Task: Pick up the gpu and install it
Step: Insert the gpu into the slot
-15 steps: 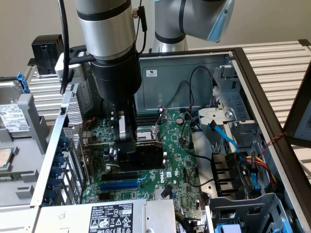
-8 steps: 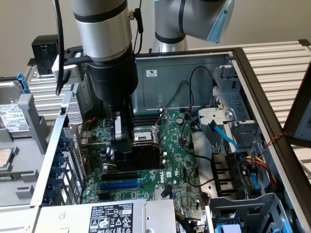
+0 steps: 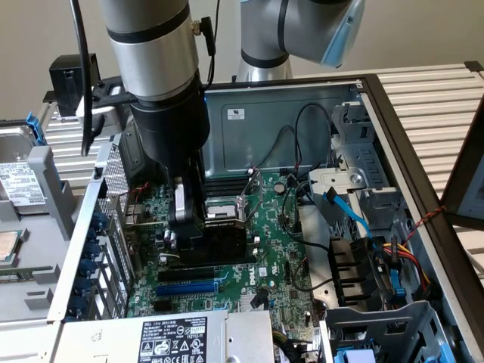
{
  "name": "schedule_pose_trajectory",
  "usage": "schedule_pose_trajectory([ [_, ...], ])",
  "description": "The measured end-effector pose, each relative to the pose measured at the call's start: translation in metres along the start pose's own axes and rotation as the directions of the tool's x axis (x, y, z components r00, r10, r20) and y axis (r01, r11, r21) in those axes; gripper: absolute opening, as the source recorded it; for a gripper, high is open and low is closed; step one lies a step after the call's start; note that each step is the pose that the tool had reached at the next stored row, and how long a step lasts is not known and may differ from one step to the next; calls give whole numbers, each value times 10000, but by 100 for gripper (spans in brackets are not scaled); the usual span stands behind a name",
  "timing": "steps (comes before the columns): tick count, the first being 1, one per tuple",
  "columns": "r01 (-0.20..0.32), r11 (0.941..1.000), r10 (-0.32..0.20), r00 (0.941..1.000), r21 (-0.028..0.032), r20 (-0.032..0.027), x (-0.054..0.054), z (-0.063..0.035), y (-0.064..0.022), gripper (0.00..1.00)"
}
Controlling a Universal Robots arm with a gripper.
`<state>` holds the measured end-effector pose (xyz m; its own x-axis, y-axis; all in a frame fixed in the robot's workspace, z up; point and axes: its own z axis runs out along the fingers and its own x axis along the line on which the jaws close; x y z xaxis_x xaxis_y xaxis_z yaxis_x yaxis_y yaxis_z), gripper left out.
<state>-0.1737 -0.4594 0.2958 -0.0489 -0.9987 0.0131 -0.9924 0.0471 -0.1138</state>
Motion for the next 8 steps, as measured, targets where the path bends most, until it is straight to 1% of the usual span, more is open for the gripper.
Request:
schedule_pose_trajectory([
  [8,-1,10000,1,10000,1,1,-27,59,31,27],
])
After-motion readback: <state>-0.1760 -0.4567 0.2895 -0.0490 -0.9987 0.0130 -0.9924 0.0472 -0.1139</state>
